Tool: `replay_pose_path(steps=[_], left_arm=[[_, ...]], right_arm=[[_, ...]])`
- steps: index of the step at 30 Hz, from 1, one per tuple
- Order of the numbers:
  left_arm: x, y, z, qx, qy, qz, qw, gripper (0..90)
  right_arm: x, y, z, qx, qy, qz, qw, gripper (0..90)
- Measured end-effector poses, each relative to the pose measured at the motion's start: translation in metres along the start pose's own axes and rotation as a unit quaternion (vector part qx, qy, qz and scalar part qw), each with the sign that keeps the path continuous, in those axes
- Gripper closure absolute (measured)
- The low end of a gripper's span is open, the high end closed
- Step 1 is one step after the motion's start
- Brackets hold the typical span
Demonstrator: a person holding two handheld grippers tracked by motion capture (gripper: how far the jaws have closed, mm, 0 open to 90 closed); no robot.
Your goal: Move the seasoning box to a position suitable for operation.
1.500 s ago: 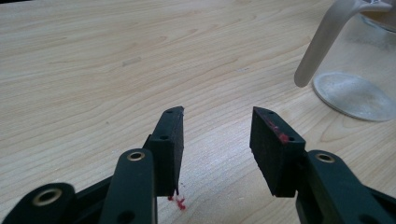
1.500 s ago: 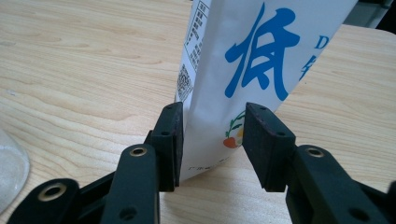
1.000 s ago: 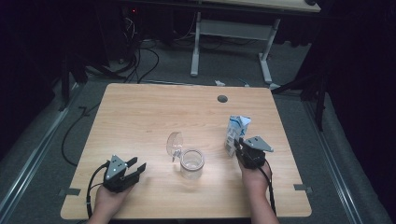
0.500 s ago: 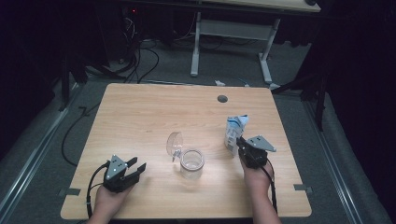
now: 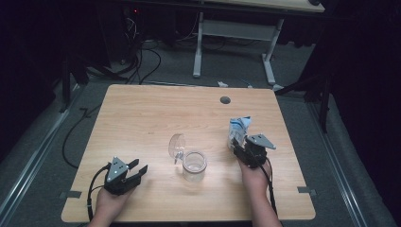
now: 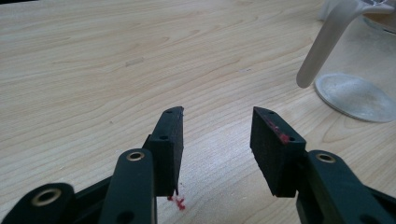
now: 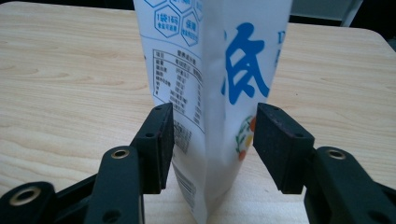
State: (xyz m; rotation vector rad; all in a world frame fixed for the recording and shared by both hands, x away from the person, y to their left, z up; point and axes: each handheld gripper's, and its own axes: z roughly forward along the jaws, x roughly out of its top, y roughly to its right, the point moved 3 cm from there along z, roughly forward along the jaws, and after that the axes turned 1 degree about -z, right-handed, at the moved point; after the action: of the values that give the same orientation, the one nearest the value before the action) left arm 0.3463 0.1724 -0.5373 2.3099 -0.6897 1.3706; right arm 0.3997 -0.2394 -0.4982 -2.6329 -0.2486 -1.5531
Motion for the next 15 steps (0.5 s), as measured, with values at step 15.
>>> replay_pose_path(steps=[15], left_arm=[[-0.0001,-0.0028,-0.0009,-0.001,0.001,-0.004,1.0,54.6]], right_arm=[[0.0087,-0.0019,0.0074,-0.028,0.019,-0.015,0.9993,49.5]])
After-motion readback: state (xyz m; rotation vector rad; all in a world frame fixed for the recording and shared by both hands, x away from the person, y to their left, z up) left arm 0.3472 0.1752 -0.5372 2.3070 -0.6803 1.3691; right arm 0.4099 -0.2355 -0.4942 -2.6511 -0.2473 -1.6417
